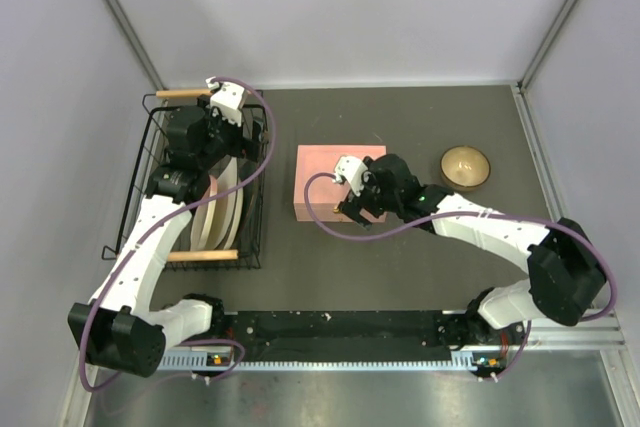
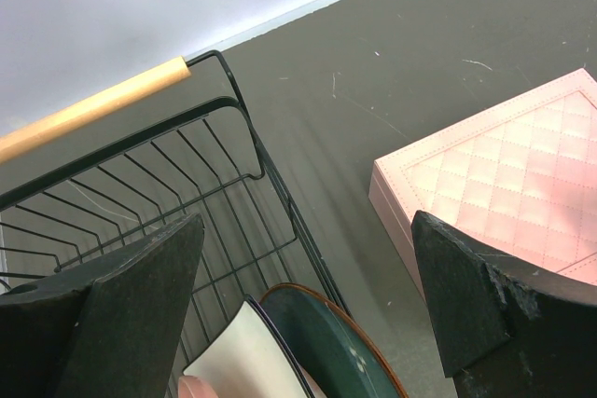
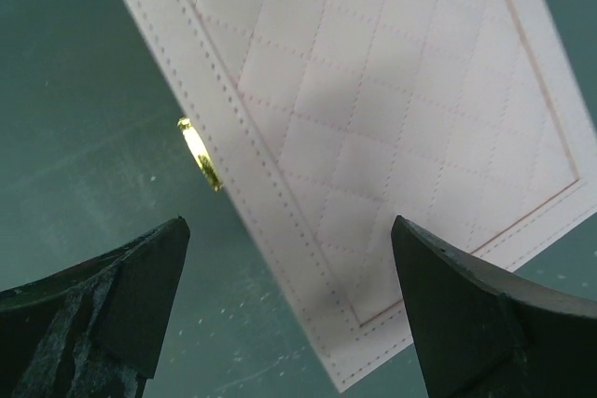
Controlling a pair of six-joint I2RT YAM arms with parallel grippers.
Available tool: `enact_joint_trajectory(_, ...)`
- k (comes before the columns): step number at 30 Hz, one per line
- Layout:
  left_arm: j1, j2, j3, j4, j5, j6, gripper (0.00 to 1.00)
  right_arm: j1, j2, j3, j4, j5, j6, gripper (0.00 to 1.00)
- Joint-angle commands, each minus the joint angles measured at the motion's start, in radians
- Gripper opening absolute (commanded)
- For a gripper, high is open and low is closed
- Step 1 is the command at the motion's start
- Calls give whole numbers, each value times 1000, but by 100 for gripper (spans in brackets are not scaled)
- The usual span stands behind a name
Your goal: Organize the mixed jewelry
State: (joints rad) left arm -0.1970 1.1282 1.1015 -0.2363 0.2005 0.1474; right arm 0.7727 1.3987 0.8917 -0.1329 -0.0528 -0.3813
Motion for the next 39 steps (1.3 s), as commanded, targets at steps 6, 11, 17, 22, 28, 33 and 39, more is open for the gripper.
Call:
enact_joint_trajectory(6, 7, -22, 11, 29, 7, -3, 99, 17, 20, 52, -65, -2, 15, 91)
enact_joint_trajectory(11, 7, -22, 9, 23, 10, 7, 99, 17, 22, 53, -74, -15, 15, 91)
enact_joint_trajectory(17, 7, -27, 11, 23, 33, -2, 99, 17, 65, 43, -102, -56, 44, 91)
enact_joint_trajectory(22, 7, -34, 23, 23, 36, -2, 99, 17, 22, 78, -132, -16, 38, 91)
enact_joint_trajectory(28, 7, -50, 17, 43, 11, -11, 99, 14, -69, 183, -191, 85, 32, 92)
enact_joint_trajectory(33, 7, -65, 0, 80, -56, -31, 99, -65, -122, 300, -229, 116, 102, 96)
enact_joint_trajectory(39, 7, -56, 6, 97, -125, -60, 99, -228, -138, 430, -315, 134, 205, 98)
